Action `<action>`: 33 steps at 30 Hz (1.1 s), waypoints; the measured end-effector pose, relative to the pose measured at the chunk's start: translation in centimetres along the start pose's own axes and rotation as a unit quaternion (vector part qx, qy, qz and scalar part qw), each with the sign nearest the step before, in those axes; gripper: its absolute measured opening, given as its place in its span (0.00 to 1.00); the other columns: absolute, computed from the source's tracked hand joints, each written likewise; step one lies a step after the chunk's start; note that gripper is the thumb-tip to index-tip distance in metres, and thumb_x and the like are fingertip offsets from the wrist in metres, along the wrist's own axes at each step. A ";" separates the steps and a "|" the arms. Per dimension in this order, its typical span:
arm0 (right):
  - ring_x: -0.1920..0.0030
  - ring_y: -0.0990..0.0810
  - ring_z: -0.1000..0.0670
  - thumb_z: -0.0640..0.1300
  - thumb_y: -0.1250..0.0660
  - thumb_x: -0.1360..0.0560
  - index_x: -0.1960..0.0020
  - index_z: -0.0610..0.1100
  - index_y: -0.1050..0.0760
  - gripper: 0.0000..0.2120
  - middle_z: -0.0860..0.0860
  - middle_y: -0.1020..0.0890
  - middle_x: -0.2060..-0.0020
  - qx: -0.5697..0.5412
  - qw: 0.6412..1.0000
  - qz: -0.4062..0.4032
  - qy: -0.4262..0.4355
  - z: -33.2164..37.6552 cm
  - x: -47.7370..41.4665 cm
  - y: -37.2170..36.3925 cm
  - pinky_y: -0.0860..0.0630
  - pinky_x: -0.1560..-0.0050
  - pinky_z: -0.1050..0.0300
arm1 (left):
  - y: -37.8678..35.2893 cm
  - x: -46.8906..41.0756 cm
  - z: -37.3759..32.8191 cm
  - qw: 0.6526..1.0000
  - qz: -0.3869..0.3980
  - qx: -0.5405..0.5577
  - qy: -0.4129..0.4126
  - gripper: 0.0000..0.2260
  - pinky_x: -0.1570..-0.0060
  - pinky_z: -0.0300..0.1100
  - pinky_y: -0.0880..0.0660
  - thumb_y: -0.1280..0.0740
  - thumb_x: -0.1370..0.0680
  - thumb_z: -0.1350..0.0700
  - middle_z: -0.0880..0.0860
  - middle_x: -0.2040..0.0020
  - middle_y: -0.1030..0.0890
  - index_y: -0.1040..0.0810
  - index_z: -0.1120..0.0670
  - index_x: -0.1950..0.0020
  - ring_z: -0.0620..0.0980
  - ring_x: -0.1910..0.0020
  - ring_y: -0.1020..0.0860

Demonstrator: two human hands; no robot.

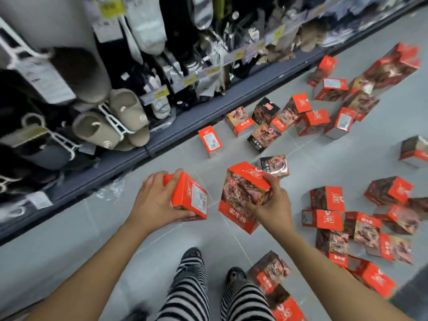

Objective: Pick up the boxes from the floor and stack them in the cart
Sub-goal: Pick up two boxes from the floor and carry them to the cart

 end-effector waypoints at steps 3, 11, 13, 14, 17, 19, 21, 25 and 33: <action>0.43 0.23 0.47 0.50 0.19 0.41 0.35 0.62 0.35 0.40 0.49 0.24 0.44 -0.009 0.998 0.043 0.055 8.5 4.6 2.7 0.24 0.41 0.45 | 8.6 6.8 -0.4 0.996 -0.015 0.045 0.078 0.53 0.34 0.50 0.36 0.31 0.43 0.26 0.55 0.34 0.33 0.44 0.44 0.23 0.57 0.34 0.34; 0.45 0.23 0.59 0.41 0.18 0.39 0.34 0.54 0.32 0.39 0.48 0.24 0.42 0.002 0.950 0.209 0.231 27.2 15.1 3.0 0.30 0.47 0.70 | 23.5 25.4 1.0 0.939 -0.145 0.124 0.288 0.58 0.37 0.52 0.31 0.33 0.47 0.23 0.56 0.38 0.31 0.44 0.46 0.23 0.59 0.37 0.30; 0.43 0.23 0.52 0.44 0.18 0.40 0.34 0.55 0.32 0.39 0.50 0.22 0.43 0.015 0.930 0.245 0.275 30.9 17.6 1.3 0.30 0.43 0.62 | 25.3 30.2 1.8 0.918 -0.175 0.129 0.333 0.57 0.40 0.54 0.28 0.33 0.47 0.23 0.57 0.41 0.30 0.44 0.45 0.23 0.59 0.39 0.30; 0.43 0.22 0.51 0.45 0.18 0.41 0.35 0.56 0.32 0.39 0.50 0.21 0.44 0.019 0.919 0.265 0.292 32.5 18.7 0.1 0.28 0.42 0.60 | 26.0 32.7 2.4 0.905 -0.199 0.132 0.352 0.57 0.40 0.54 0.28 0.35 0.47 0.22 0.57 0.41 0.30 0.44 0.46 0.23 0.59 0.40 0.30; 0.43 0.21 0.50 0.48 0.18 0.43 0.37 0.58 0.31 0.39 0.50 0.21 0.44 0.028 0.884 0.305 0.354 37.5 23.0 -3.8 0.26 0.38 0.52 | 27.7 40.5 4.3 0.863 -0.292 0.124 0.393 0.57 0.39 0.52 0.29 0.38 0.47 0.20 0.58 0.44 0.27 0.39 0.50 0.24 0.59 0.42 0.28; 0.45 0.22 0.52 0.43 0.17 0.43 0.36 0.52 0.30 0.39 0.52 0.21 0.45 0.030 0.858 0.338 0.387 40.5 26.4 -6.7 0.27 0.39 0.59 | 28.3 45.6 5.5 0.831 -0.323 0.116 0.439 0.56 0.39 0.50 0.31 0.36 0.47 0.22 0.58 0.45 0.27 0.38 0.51 0.24 0.58 0.43 0.28; 0.46 0.22 0.55 0.40 0.17 0.42 0.36 0.50 0.30 0.39 0.55 0.21 0.47 0.025 0.830 0.375 0.412 43.1 30.1 -9.8 0.28 0.42 0.65 | 28.7 50.5 6.5 0.798 -0.335 0.103 0.490 0.55 0.39 0.49 0.33 0.34 0.46 0.23 0.57 0.44 0.28 0.39 0.50 0.24 0.57 0.42 0.29; 0.43 0.21 0.55 0.43 0.17 0.42 0.39 0.60 0.33 0.39 0.54 0.20 0.44 0.038 0.767 0.454 0.452 46.5 37.7 -16.8 0.26 0.40 0.57 | 27.0 59.2 9.4 0.726 -0.322 0.126 0.594 0.58 0.34 0.55 0.33 0.39 0.47 0.18 0.56 0.37 0.31 0.43 0.46 0.24 0.58 0.36 0.32; 0.43 0.23 0.53 0.43 0.17 0.41 0.36 0.58 0.34 0.40 0.53 0.22 0.43 0.115 0.646 0.557 0.510 48.6 50.8 -32.7 0.30 0.42 0.62 | 21.2 70.6 19.1 0.638 -0.284 0.126 0.704 0.56 0.40 0.53 0.28 0.35 0.47 0.22 0.58 0.41 0.29 0.41 0.47 0.24 0.59 0.40 0.30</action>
Point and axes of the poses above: each hand's wrist, its own x-axis away from the middle knuckle, its own y-axis out of the back of the hand, z = x × y, the point moved 4 cm from there along -x, towards the middle knuckle
